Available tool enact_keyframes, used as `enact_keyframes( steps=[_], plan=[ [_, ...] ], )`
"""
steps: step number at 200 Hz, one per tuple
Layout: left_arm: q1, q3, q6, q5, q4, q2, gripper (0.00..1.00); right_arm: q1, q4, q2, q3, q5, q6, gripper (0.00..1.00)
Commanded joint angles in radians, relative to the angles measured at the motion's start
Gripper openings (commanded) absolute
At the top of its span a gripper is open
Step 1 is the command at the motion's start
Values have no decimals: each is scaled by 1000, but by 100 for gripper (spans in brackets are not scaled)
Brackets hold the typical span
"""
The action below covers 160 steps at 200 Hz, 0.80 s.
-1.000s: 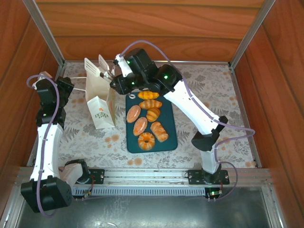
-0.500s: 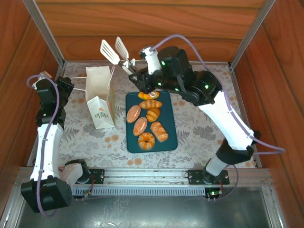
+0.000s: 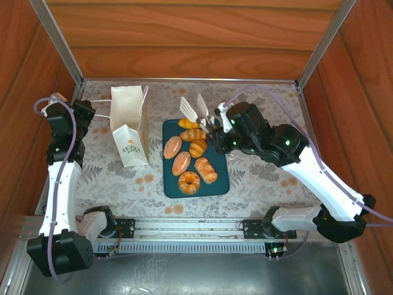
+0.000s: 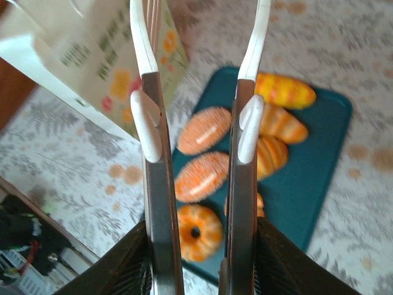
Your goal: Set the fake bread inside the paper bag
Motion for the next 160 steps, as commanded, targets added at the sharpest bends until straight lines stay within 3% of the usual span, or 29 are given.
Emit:
enact_keyframes(
  steps=[1, 72, 160],
  plan=[
    [7, 8, 4, -4, -3, -10, 0, -10, -41, -38, -74, 35, 52, 43],
    [7, 11, 3, -6, -4, -15, 0, -13, -128, -36, -281, -36, 76, 42],
    [8, 8, -4, -4, 4, -10, 0, -12, -134, -8, -381, -133, 46, 43]
  ],
)
